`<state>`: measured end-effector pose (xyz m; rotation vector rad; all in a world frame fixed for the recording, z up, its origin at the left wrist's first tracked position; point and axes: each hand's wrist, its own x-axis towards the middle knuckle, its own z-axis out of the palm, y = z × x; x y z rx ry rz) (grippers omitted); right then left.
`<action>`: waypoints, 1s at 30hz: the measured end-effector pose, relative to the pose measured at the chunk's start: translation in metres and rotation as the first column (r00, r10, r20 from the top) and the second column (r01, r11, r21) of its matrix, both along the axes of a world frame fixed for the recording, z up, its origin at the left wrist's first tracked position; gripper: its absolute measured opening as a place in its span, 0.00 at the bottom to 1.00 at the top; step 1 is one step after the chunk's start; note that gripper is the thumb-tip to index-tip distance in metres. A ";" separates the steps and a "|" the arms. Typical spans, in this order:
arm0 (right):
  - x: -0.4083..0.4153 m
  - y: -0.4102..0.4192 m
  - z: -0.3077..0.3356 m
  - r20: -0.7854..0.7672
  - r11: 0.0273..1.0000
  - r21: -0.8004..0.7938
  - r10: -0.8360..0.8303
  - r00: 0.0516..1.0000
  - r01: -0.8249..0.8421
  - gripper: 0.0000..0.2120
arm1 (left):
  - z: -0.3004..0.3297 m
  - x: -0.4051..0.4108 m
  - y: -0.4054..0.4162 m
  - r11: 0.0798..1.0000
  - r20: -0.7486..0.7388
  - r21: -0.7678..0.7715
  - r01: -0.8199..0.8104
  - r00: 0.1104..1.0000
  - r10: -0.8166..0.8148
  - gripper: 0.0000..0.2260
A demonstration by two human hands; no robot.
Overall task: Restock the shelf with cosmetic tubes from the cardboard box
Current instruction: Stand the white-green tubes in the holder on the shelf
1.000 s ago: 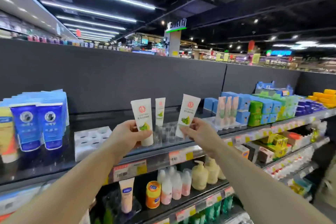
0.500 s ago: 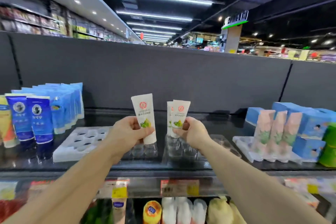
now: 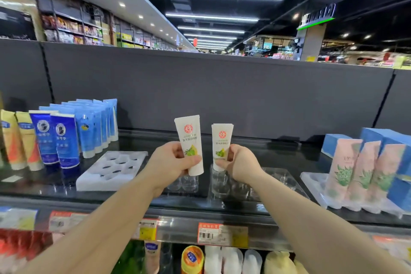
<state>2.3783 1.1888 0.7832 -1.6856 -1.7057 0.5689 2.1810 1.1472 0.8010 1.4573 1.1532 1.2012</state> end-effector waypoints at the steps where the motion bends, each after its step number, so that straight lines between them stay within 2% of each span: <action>1: 0.000 0.000 0.001 0.015 1.000 -0.012 0.004 1.000 -0.004 0.15 | 0.000 0.002 0.001 1.000 -0.001 -0.004 0.005 1.000 -0.005 0.11; 6: -0.001 0.002 -0.003 0.098 0.998 -0.062 -0.005 0.995 0.011 0.13 | 0.000 0.009 0.000 1.000 -0.017 -0.005 0.028 0.999 -0.029 0.11; 13: 0.000 -0.001 -0.003 0.112 0.994 -0.101 -0.038 0.993 0.050 0.14 | -0.002 0.012 -0.001 1.000 -0.065 -0.019 0.005 0.998 -0.006 0.11; 15: 0.007 -0.009 0.007 0.095 0.994 -0.020 -0.102 0.990 0.105 0.16 | 0.000 0.015 -0.002 1.000 -0.088 -0.012 0.006 0.996 -0.007 0.11; 17: 0.017 -0.026 0.024 0.004 0.983 0.115 -0.141 0.990 0.139 0.18 | 0.002 0.019 -0.003 1.000 -0.080 -0.006 0.022 0.997 -0.023 0.12; 18: 0.022 -0.035 0.033 -0.040 0.987 0.133 -0.085 0.996 0.089 0.17 | 0.003 0.022 -0.004 0.999 -0.062 -0.002 0.037 0.997 -0.037 0.12; 20: 0.025 -0.055 0.048 -0.097 0.988 0.043 0.154 0.983 -0.151 0.18 | 0.007 0.033 -0.006 0.997 -0.017 0.011 0.077 0.997 -0.076 0.13; 22: 0.020 -0.065 0.051 -0.090 0.953 -0.012 0.301 0.949 -0.304 0.21 | 0.011 0.045 -0.008 0.993 -0.008 0.021 0.116 0.993 -0.116 0.13; 25: 0.020 -0.063 0.048 -0.040 0.964 0.087 0.256 0.966 -0.251 0.21 | 0.014 0.056 -0.006 0.990 -0.001 -0.013 0.142 0.990 -0.142 0.12; 27: 0.026 -0.059 0.046 -0.021 0.971 0.096 0.224 0.974 -0.221 0.20 | 0.011 0.057 -0.003 0.987 0.012 -0.038 0.158 0.987 -0.157 0.13; 28: 0.031 -0.056 0.043 -0.006 0.976 0.091 0.198 0.980 -0.197 0.19 | 0.008 0.054 -0.002 0.989 -0.044 -0.018 0.144 0.988 -0.145 0.14; 29: 0.036 -0.053 0.041 -0.005 0.982 0.091 0.166 0.986 -0.165 0.19 | 0.005 0.051 -0.001 0.993 -0.185 0.036 0.112 0.977 -0.103 0.15; 30: 0.040 -0.049 0.037 -0.015 0.988 0.092 0.129 0.992 -0.127 0.18 | 0.001 0.046 0.001 0.991 -0.390 0.107 0.086 0.920 -0.038 0.17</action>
